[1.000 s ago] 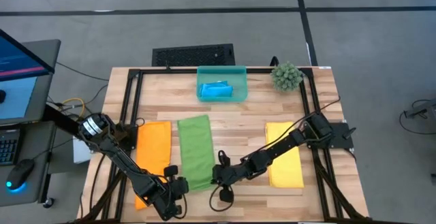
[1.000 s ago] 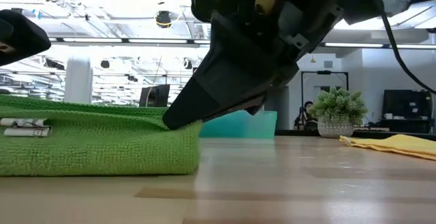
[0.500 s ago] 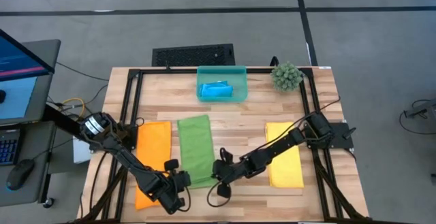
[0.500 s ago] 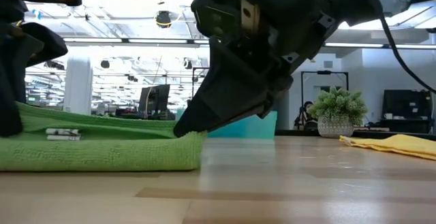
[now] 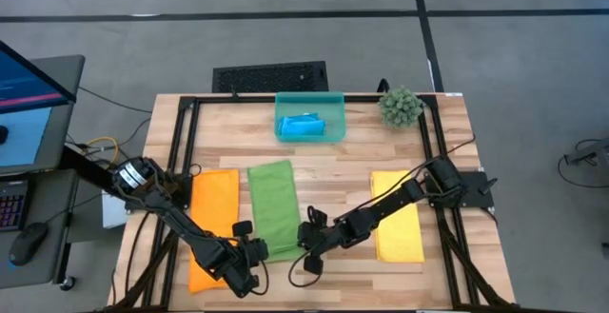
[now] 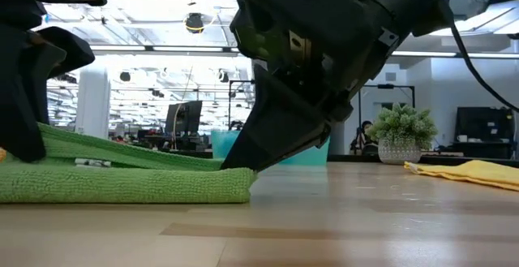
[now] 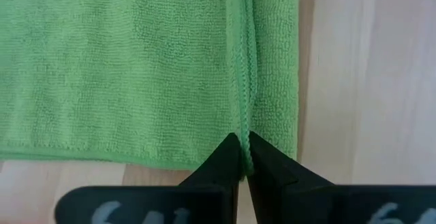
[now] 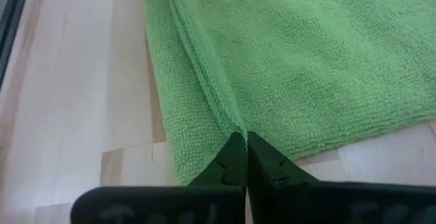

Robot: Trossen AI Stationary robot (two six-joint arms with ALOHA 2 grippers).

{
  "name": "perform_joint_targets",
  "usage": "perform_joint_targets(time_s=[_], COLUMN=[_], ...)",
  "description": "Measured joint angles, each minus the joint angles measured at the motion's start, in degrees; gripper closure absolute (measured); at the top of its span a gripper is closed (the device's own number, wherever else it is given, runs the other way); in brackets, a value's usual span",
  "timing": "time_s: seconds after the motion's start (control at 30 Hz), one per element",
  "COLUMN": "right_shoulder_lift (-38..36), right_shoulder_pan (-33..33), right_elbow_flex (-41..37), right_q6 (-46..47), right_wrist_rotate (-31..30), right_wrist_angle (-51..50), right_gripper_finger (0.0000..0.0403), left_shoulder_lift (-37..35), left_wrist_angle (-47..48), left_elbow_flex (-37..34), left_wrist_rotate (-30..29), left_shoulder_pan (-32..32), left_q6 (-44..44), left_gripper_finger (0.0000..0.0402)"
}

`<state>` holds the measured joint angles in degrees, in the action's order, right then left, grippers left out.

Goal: Roll microfiber towels into tight, uniform cylinder then place into a basket
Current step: Roll the green towel

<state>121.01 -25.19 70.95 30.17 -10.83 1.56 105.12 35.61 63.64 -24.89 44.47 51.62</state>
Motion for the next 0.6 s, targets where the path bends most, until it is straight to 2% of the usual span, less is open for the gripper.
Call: perform_joint_targets(time_s=[0.2, 0.4, 0.6], right_shoulder_lift=[0.18, 0.18, 0.15], right_shoulder_pan=[0.02, 0.08, 0.20], right_elbow_flex=[-0.01, -0.03, -0.03], right_q6=[-0.02, 0.38, 0.44], right_wrist_rotate=[0.00, 0.00, 0.04], right_wrist_angle=[-0.34, -0.49, -0.94], right_gripper_finger=[0.0398, 0.0386, 0.0397], left_shoulder_lift=[0.00, 0.00, 0.00], left_wrist_angle=[0.20, 0.31, 1.20], left_elbow_flex=[-0.04, -0.09, -0.09], left_wrist_rotate=[0.33, 0.68, 2.65], left_shoulder_pan=[0.03, 0.13, 0.07], left_q6=[0.04, 0.04, -0.72], left_gripper_finger=[0.0379, 0.0329, 0.0284])
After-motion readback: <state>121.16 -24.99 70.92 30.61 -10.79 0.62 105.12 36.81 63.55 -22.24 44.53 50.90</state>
